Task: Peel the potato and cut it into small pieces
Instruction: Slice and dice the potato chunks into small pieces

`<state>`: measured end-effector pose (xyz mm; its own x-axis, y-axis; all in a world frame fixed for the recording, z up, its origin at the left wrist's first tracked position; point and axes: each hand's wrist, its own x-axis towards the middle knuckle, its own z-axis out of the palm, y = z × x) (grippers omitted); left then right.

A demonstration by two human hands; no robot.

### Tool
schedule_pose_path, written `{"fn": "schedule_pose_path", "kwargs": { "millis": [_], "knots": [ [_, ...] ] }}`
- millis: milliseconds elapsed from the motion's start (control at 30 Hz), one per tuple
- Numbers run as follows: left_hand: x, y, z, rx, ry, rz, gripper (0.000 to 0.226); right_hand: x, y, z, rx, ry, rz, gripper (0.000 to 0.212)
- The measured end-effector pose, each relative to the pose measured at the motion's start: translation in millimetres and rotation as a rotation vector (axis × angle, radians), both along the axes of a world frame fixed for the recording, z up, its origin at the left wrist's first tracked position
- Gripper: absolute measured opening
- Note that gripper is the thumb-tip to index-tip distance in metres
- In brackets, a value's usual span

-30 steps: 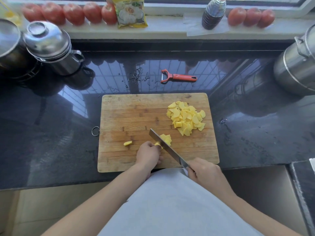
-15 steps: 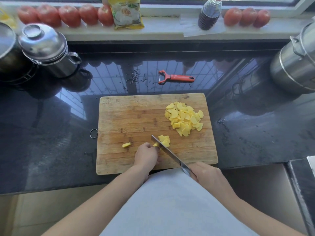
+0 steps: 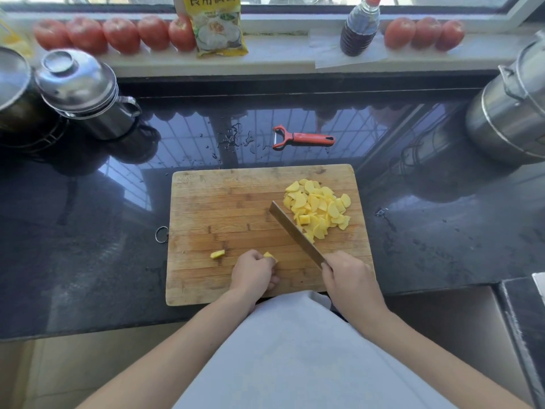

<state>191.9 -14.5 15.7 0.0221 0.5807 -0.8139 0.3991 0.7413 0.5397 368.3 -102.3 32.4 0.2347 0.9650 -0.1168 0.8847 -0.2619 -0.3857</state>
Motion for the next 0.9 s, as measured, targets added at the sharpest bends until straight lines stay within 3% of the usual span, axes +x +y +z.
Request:
{"fn": "schedule_pose_path", "kwargs": {
  "millis": [167, 333, 567, 667, 900],
  "knots": [
    [-5.2, -3.4, 0.4, -0.007, 0.008, -0.102, 0.013, 2.3, 5.6, 9.2, -0.062, 0.080, -0.013, 0.023],
    [-13.7, -7.1, 3.1, -0.200, -0.066, -0.117, 0.015, -8.0, -7.1, 5.7, -0.133, 0.182, 0.010, 0.024],
    [-3.9, -7.3, 3.7, -0.193, -0.060, -0.153, 0.025, -8.2, -22.6, -7.7, -0.168, 0.154, 0.016, 0.024],
    [8.0, -10.0, 3.6, -0.161, -0.075, -0.127, 0.027, -9.8, -21.6, -9.2, -0.102, 0.149, 0.025, 0.031],
    [10.0, -14.8, 10.4, -0.190, -0.155, -0.038, 0.028, -7.5, -26.2, 5.1, 0.097, 0.054, 0.114, 0.020]
  ]
}}
